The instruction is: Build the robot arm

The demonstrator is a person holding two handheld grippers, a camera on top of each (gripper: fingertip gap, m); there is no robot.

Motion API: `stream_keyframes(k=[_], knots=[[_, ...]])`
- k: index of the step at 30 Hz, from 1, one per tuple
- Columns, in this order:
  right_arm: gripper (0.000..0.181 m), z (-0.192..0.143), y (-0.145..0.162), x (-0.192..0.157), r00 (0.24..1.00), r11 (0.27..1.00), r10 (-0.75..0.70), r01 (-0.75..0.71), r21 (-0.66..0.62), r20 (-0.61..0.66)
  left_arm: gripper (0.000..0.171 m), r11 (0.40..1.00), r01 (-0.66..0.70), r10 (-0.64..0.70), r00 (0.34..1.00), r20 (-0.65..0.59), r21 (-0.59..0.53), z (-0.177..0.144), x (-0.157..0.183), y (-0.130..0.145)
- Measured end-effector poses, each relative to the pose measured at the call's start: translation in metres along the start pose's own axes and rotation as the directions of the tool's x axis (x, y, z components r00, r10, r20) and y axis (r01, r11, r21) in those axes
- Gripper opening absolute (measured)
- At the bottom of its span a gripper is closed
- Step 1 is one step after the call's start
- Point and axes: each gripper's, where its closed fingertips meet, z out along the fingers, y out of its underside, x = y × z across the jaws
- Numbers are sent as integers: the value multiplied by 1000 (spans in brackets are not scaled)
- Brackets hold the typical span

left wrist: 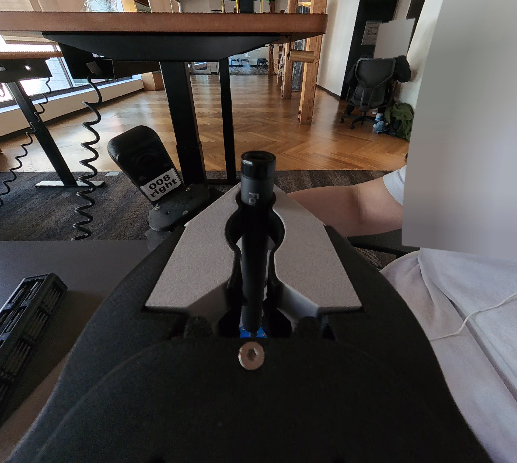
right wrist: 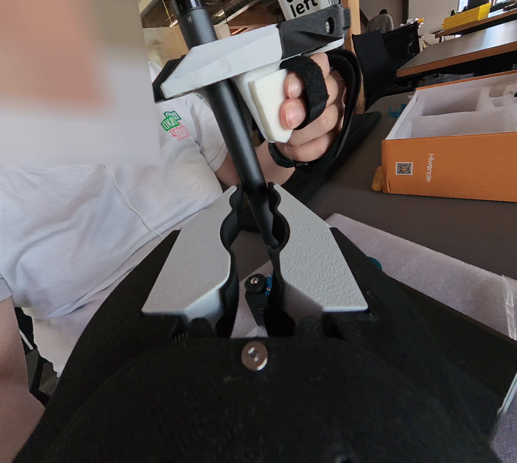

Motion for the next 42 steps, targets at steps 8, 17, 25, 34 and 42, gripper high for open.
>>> stream_keyframes(k=[8,17,25,34,42], knots=[[17,3,0,2,998,999,38,-38,19,41,9,1000,4,-4,1000,-4,3,-8,0,0],[23,2,-1,-3,981,993,109,-115,30,160,9,1000,-8,8,1000,-24,4,-11,5,1],[17,3,-1,1,958,984,163,-176,35,235,9,1000,-3,3,1000,-27,12,-13,4,1],[15,3,-1,3,963,986,147,-160,41,226,9,1000,-3,4,1000,-29,14,-15,4,1],[12,3,-1,3,978,994,89,-99,42,191,9,1000,-8,8,999,-32,16,-15,5,2]])
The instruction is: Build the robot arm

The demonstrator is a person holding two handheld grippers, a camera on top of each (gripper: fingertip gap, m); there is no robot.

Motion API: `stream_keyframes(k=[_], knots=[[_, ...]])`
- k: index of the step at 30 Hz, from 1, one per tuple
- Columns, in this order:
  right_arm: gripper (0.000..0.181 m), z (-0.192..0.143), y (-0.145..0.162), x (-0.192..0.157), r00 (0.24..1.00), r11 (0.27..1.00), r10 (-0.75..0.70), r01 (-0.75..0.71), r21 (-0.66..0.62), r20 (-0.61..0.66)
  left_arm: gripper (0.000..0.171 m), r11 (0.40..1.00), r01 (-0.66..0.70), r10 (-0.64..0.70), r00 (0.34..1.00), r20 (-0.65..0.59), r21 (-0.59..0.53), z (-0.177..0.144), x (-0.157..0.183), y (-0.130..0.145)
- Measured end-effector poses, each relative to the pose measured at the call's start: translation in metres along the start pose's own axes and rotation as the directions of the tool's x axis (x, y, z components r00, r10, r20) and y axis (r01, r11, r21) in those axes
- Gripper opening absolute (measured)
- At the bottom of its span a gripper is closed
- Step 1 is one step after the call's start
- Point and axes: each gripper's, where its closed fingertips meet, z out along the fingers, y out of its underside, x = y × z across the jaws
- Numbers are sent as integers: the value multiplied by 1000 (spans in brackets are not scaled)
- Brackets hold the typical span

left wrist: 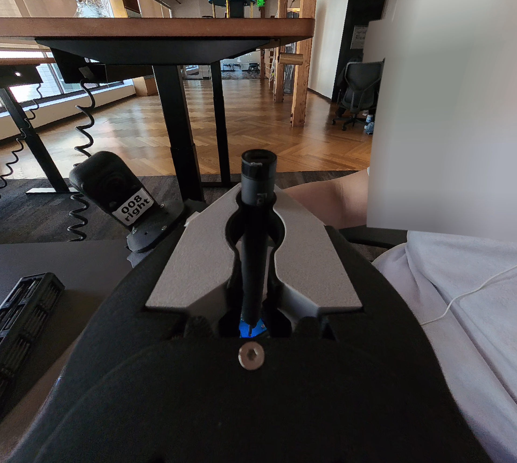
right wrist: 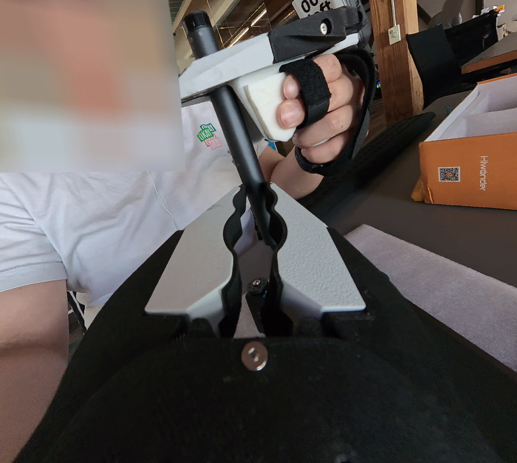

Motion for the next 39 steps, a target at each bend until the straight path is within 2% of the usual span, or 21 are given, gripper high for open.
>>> stream_keyframes(k=[4,7,9,10,11,14,16,20,22,24,27,29,34,36,39], knots=[[13,0,1,-1,999,999,37,-37,-3,16,10,1000,10,-10,1000,-17,9,2,2,0],[12,1,1,-1,1000,1000,10,-10,-5,4,9,1000,5,-5,1000,-18,7,1,2,0],[8,-1,0,0,1000,1000,-18,18,-5,-16,9,1000,-2,2,1000,-5,3,1,1,1],[0,-3,-2,0,999,1000,-29,29,2,-28,9,1000,-4,4,1000,1,-1,0,0,1],[0,-5,-2,5,997,999,-39,38,-3,-66,9,1000,-1,1,1000,3,3,0,0,1],[0,-5,1,5,998,1000,13,-13,-11,-61,9,1000,6,-6,1000,-7,15,2,1,0],[18,-6,1,4,997,1000,19,-20,-10,-81,9,1000,0,0,1000,14,22,1,-1,0],[28,-8,2,3,976,998,-59,53,-33,-210,9,998,-1,-2,999,47,63,-2,-6,-3],[40,-8,2,11,933,996,-84,69,-55,-349,8,997,11,-15,999,51,73,-2,-8,-3],[43,-5,7,19,857,990,-125,73,-121,-499,8,998,13,-18,997,70,68,-1,-11,-4],[29,-2,12,23,707,955,-280,138,-262,-649,8,998,14,-19,997,79,59,2,-12,-4],[17,3,9,20,641,935,-346,175,-308,-685,8,998,17,-22,997,80,65,4,-13,-8],[17,1,-9,8,522,908,-418,254,-332,-743,9,997,-46,43,998,56,65,11,-5,-28],[17,-8,-8,9,495,909,-416,262,-325,-763,9,997,-70,67,996,66,43,16,-8,-25],[17,-16,-3,9,498,923,-382,250,-293,-778,9,998,-38,35,998,61,58,20,-15,-19]])
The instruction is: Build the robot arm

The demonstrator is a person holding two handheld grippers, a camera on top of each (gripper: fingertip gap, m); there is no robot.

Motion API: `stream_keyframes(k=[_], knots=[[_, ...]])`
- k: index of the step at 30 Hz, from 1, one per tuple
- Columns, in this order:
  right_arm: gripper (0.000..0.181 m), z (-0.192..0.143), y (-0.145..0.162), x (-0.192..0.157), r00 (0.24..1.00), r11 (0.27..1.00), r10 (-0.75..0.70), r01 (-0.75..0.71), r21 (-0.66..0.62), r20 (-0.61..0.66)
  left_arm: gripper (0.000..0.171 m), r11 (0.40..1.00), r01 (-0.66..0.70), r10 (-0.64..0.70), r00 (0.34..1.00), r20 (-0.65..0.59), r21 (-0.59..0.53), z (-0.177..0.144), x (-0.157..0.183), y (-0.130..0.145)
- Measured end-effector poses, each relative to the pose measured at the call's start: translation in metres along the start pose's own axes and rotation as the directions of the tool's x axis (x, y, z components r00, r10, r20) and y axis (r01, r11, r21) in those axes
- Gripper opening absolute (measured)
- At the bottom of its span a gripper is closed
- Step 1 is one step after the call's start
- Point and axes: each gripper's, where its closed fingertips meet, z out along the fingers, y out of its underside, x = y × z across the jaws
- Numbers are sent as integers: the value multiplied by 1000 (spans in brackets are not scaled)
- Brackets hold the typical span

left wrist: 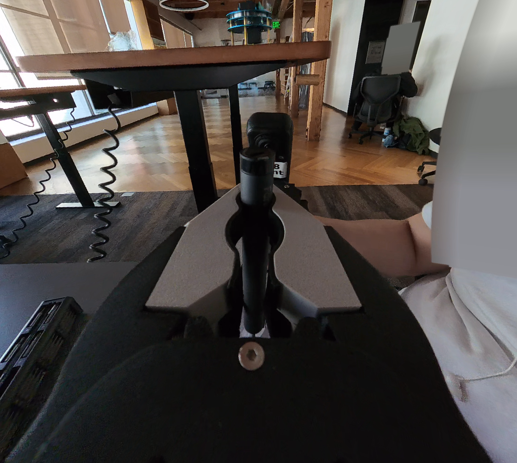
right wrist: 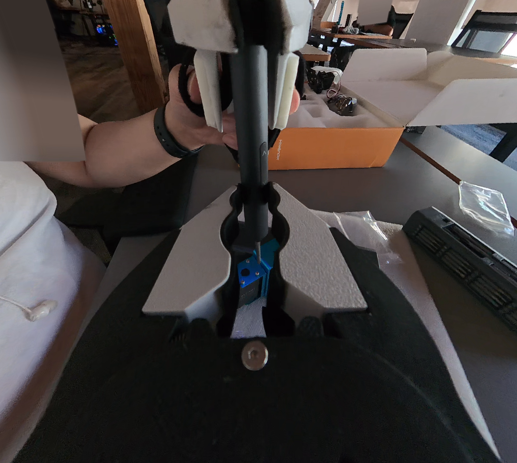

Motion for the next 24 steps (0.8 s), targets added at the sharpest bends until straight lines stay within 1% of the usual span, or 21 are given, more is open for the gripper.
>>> stream_keyframes(k=[3,8,24], knots=[[17,-1,5,1,1000,1000,13,-13,2,-5,9,1000,23,-23,1000,-3,-1,0,-3,5],[17,0,10,1,999,999,32,-32,-8,6,9,999,20,-20,1000,-2,-28,4,-4,12],[18,-2,14,-1,999,999,40,-40,-13,26,9,999,15,-15,1000,-15,-48,7,-1,17]])
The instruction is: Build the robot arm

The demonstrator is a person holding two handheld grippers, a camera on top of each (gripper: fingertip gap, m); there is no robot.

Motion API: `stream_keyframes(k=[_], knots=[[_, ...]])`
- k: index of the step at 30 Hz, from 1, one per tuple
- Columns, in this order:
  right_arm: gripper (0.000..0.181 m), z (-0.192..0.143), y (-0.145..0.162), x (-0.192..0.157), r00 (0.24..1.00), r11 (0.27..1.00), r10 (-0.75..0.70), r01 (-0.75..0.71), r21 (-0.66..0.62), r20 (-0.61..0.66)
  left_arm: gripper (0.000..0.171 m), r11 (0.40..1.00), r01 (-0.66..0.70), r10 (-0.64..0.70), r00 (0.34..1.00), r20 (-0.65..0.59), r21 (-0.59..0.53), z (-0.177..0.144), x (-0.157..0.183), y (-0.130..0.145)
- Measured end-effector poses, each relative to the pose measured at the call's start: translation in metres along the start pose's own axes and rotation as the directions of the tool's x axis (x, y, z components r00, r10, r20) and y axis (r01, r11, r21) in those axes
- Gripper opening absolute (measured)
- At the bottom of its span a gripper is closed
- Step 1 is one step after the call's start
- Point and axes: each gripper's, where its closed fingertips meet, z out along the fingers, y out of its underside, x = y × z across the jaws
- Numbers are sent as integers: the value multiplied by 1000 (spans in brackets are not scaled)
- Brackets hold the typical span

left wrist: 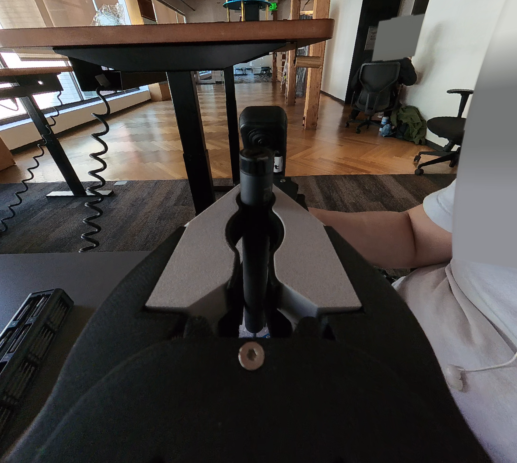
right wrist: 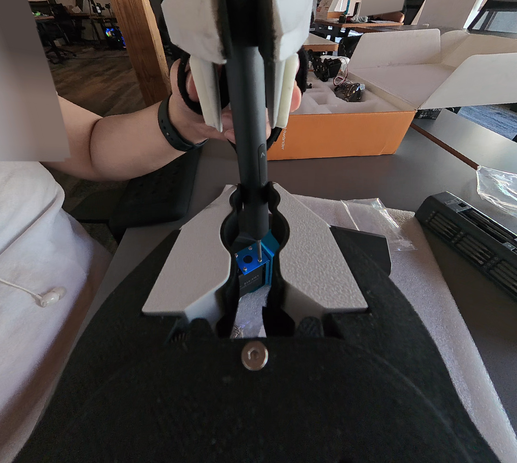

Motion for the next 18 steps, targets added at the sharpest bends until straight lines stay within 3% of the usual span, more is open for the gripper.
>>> stream_keyframes(k=[12,15,18], knots=[[17,-1,0,-1,993,999,-20,24,29,-114,9,1000,-3,3,996,-94,-1,-4,9,1],[33,-5,-2,9,952,999,-29,38,24,-303,9,1000,2,-3,996,-86,-8,-6,7,2],[38,-15,-3,11,828,992,-109,123,-12,-550,9,1000,13,-13,995,-98,-2,-7,7,1]])
